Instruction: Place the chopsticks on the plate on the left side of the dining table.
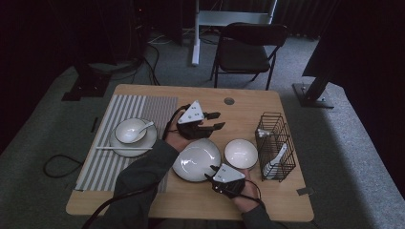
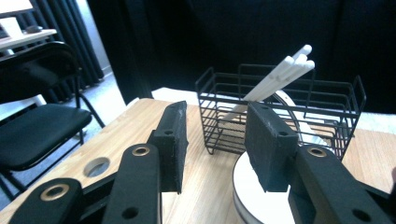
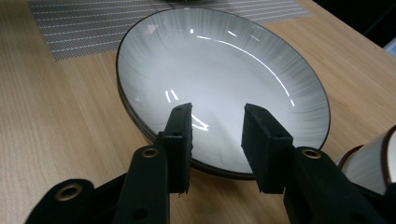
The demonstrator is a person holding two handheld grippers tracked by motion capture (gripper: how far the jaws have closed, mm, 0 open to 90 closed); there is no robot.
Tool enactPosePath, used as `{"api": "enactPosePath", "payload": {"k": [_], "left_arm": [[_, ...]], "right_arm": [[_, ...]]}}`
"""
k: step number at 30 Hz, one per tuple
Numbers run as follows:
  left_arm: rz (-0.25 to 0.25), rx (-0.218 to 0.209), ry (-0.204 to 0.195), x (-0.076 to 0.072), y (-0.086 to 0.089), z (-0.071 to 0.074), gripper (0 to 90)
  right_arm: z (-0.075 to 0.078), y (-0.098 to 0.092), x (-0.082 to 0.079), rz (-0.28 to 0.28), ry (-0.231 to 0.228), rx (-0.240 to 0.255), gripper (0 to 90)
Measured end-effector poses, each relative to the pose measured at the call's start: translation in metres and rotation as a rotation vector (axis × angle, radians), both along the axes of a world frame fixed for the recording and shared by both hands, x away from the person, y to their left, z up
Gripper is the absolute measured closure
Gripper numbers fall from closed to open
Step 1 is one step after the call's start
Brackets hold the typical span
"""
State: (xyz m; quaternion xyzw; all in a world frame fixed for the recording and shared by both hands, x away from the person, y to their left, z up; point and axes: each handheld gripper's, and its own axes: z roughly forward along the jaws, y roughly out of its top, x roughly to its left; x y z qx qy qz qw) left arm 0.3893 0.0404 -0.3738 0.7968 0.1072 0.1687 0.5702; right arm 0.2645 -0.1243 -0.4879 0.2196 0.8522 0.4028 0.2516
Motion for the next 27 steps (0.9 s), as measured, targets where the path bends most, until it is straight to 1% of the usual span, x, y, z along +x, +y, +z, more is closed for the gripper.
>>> {"api": "enactPosePath", "payload": {"k": [3, 4, 5, 6, 8, 9, 10, 11, 13, 20, 22, 23, 27], "left_arm": [[-0.019, 0.028, -0.005, 0.002, -0.014, -0.002, 59.9], [-0.026, 0.031, -0.004, 0.002, -0.019, -0.002, 59.9], [-0.026, 0.031, -0.004, 0.002, -0.019, -0.002, 59.9], [-0.038, 0.035, -0.009, 0.003, -0.026, -0.003, 59.9], [-0.047, 0.045, -0.012, 0.003, -0.033, -0.004, 59.9], [-0.053, 0.055, -0.017, 0.003, -0.037, -0.004, 59.9], [-0.053, 0.055, -0.017, 0.003, -0.037, -0.004, 59.9], [-0.058, 0.067, -0.020, 0.003, -0.044, -0.005, 59.8], [-0.066, 0.079, -0.025, 0.003, -0.050, -0.006, 59.8], [-0.099, 0.101, -0.037, 0.001, -0.073, -0.008, 59.8], [-0.102, 0.105, -0.039, 0.000, -0.075, -0.008, 59.8], [-0.107, 0.109, -0.039, 0.000, -0.080, -0.009, 59.8], [-0.114, 0.108, -0.043, -0.001, -0.086, -0.008, 59.8]], "right_arm": [[-0.001, 0.000, -0.002, -0.002, 0.001, 0.003, 62.3], [-0.001, -0.001, -0.002, -0.001, 0.000, 0.002, 62.2], [-0.001, -0.001, -0.002, -0.001, 0.000, 0.002, 62.2], [-0.002, -0.002, -0.004, -0.002, 0.000, 0.004, 62.1], [-0.003, -0.003, -0.005, -0.004, 0.001, 0.005, 62.1], [-0.003, -0.004, -0.005, -0.006, 0.002, 0.006, 62.0], [-0.004, -0.004, -0.006, -0.008, 0.005, 0.008, 61.9], [-0.004, -0.005, -0.007, -0.008, 0.004, 0.009, 61.9], [-0.005, -0.006, -0.008, -0.011, 0.006, 0.012, 61.8], [-0.005, -0.009, -0.010, -0.018, 0.007, 0.019, 61.7], [-0.006, -0.009, -0.010, -0.019, 0.008, 0.021, 61.6], [-0.006, -0.010, -0.010, -0.021, 0.010, 0.023, 61.6], [-0.006, -0.011, -0.010, -0.025, 0.013, 0.024, 61.5]]}}
